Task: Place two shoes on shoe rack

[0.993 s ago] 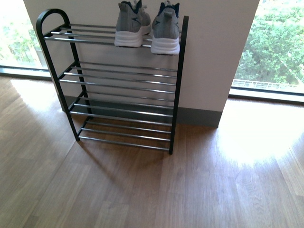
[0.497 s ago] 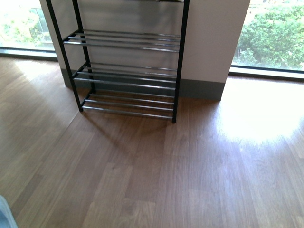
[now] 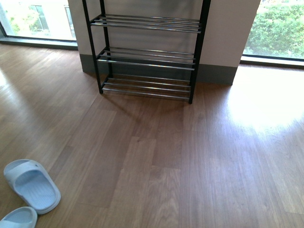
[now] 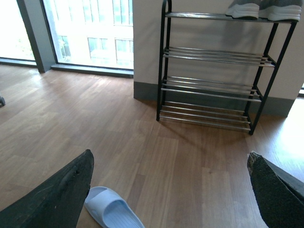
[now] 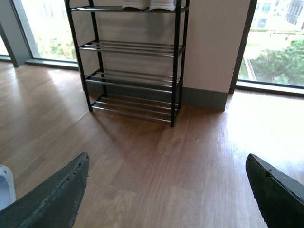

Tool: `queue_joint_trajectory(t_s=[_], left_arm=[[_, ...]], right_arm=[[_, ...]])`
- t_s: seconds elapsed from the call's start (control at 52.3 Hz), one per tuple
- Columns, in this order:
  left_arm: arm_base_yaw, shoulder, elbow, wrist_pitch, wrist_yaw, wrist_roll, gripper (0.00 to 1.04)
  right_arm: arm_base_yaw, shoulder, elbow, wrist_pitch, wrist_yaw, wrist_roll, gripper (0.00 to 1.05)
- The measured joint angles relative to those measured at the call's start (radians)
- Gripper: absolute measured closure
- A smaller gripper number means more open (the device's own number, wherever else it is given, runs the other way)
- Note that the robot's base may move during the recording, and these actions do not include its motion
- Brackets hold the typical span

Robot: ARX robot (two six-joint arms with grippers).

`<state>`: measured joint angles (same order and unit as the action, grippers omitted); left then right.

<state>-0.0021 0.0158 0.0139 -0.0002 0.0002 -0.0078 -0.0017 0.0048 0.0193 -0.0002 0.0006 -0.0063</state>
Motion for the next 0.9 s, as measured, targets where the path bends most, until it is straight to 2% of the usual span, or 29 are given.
queue_joint_trajectory(t_s=[0.898], left_arm=[[0.0,0.0,0.0,-0.001,0.0,0.0,0.09]], right_arm=[[0.0,0.0,0.0,0.0,0.0,0.0,0.09]])
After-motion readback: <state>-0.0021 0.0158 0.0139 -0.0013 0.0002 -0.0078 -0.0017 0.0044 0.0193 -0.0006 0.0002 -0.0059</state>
